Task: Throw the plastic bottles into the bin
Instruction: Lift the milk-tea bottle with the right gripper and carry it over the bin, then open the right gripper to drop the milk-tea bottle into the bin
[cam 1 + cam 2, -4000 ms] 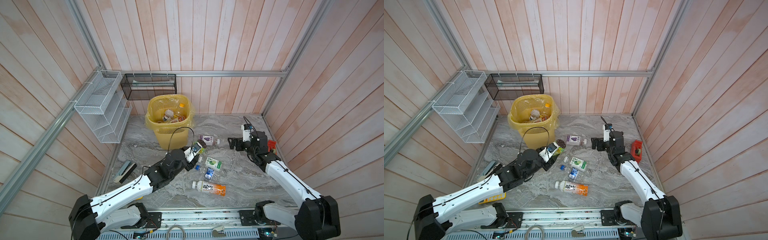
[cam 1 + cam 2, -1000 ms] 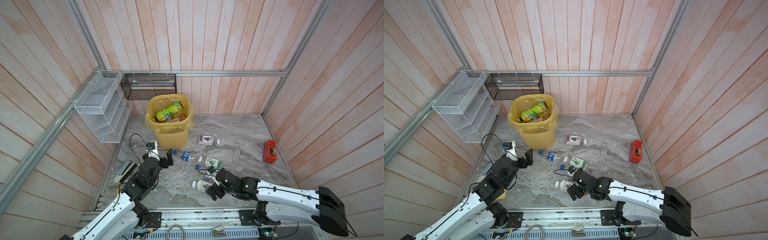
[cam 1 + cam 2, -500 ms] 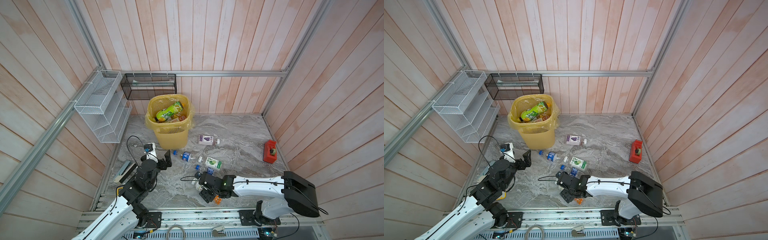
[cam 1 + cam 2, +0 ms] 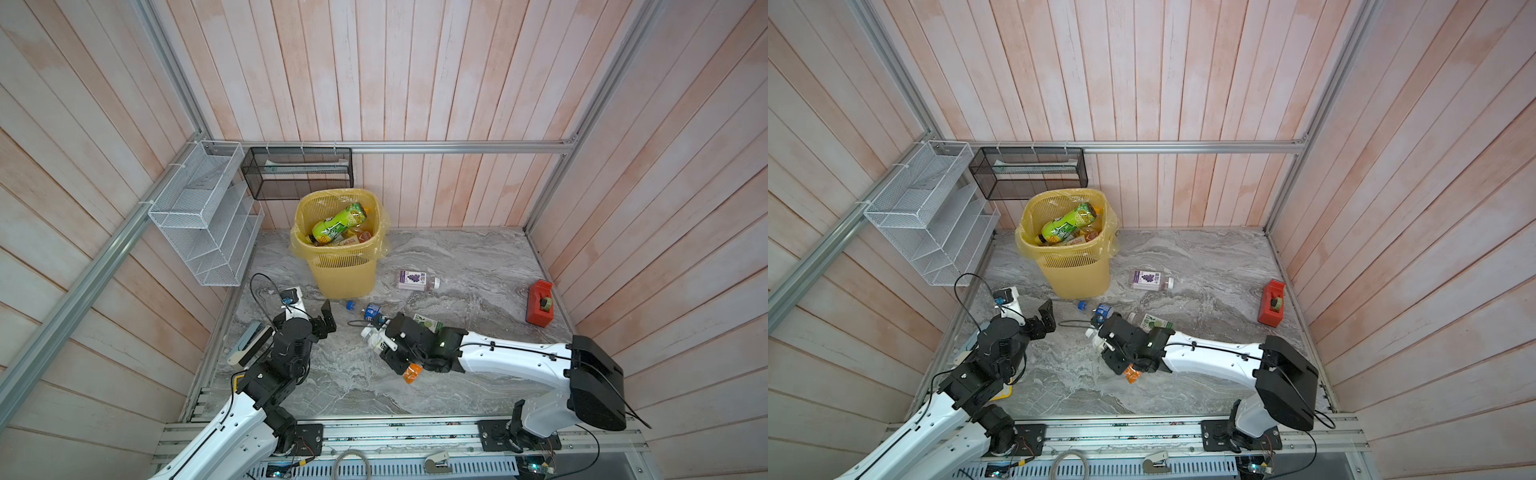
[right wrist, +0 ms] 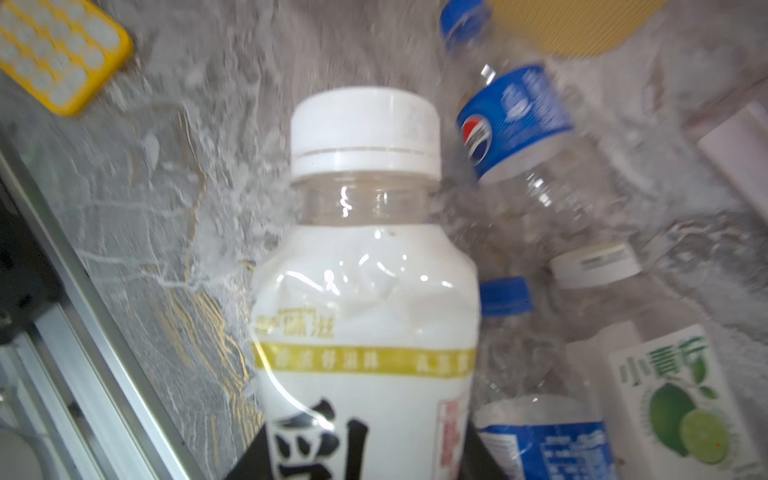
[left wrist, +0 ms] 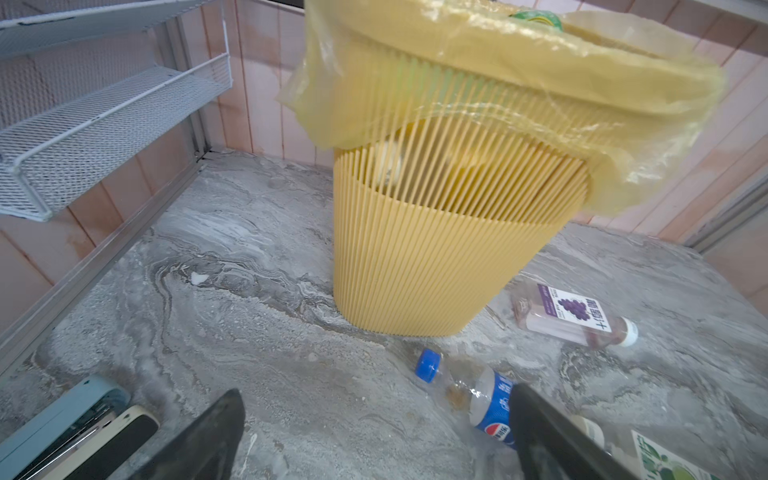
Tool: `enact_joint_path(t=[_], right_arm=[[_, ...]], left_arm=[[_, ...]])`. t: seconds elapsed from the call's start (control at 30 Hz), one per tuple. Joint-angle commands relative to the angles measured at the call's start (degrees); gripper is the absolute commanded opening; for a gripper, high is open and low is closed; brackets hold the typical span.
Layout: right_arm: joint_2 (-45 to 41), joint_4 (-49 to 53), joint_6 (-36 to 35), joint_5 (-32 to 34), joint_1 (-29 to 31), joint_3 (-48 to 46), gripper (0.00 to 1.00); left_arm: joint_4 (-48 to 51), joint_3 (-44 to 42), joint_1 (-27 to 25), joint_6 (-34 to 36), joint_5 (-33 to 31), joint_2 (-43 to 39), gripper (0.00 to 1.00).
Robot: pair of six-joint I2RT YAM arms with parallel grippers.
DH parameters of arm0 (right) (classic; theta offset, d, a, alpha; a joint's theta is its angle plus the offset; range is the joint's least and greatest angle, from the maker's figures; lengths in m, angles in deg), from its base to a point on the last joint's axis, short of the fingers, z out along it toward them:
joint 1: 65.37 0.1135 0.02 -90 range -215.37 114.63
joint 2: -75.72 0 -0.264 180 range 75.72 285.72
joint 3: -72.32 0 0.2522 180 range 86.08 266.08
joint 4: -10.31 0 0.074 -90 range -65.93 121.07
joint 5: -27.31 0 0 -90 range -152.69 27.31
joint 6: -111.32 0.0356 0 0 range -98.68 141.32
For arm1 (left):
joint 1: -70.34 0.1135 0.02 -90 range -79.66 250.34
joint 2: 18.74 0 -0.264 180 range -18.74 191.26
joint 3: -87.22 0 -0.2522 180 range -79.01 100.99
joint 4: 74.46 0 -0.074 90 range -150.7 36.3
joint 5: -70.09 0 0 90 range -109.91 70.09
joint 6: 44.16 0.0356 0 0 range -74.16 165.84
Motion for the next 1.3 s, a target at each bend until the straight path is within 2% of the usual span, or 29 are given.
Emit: enact_joint_path(t=[0.0, 0.2, 0.33, 0.47, 0.57, 0.67, 0.73, 0.8, 0.9, 0.97, 1.03, 1.1, 1.17, 1.27], right_arm=[[-6.9, -8.8, -4.5, 0.1, -4.8, 4.7, 0.40], [-14.8, -24.9, -7.7, -0.4, -14.7, 10.1, 0.40], [-11.2, -30.6, -5.3, -5.4, -20.8, 18.1, 0.40], [-1.3, -34.2, 1.8, -11.2, -24.1, 28.4, 0.39], [7.1, -37.1, 7.7, -15.1, -24.4, 35.9, 0.40], [17.5, -39.2, 16.1, -21.9, -24.4, 44.4, 0.38], [25.3, -36.8, 20.3, -26.9, -24.1, 52.6, 0.37], [34.6, -28.8, 21.2, -30.3, -23.2, 64.4, 0.37], [47.6, -13.1, 19.7, -30.7, -22.3, 86.4, 0.51], [50.4, -10.2, 19.6, -30.8, -22.2, 91.5, 0.57], [47.5, -10.5, 18.1, -28.6, -22.3, 87.5, 0.75], [41.6, -12.4, 15.6, -25.0, -22.3, 79.4, 0.95], [37.1, -12.9, 13.4, -22.1, -22.4, 74.1, 1.00], [33.1, -10.3, 10.9, -19.5, -22.9, 72.8, 1.00]], left_arm=[[0.9, 0.6, 3.4, -2.0, -0.1, 0.9, 1.00], [-0.6, 1.4, 5.9, -2.9, 0.1, 4.5, 1.00], [-1.2, 2.3, 6.2, -1.8, 0.0, 7.1, 1.00], [-2.5, 3.0, 6.4, -0.7, 0.8, 9.3, 1.00], [-3.1, 3.7, 6.5, 0.2, 1.3, 10.6, 1.00], [-3.3, 4.1, 6.7, 1.3, 2.5, 11.5, 1.00], [-3.1, 4.2, 6.8, 1.7, 2.6, 11.9, 1.00], [-3.1, 4.2, 7.2, 2.0, 3.2, 12.2, 1.00], [-2.6, 4.8, 7.9, 2.3, 4.7, 12.7, 1.00], [-2.1, 5.2, 8.1, 2.5, 4.9, 12.7, 1.00], [-1.4, 5.6, 8.2, 2.8, 4.9, 12.8, 1.00], [-1.0, 5.8, 8.4, 3.2, 5.0, 12.4, 1.00], [-1.1, 5.8, 8.4, 3.2, 5.1, 12.2, 1.00], [-1.5, 5.9, 8.4, 2.6, 5.4, 12.4, 1.00]])
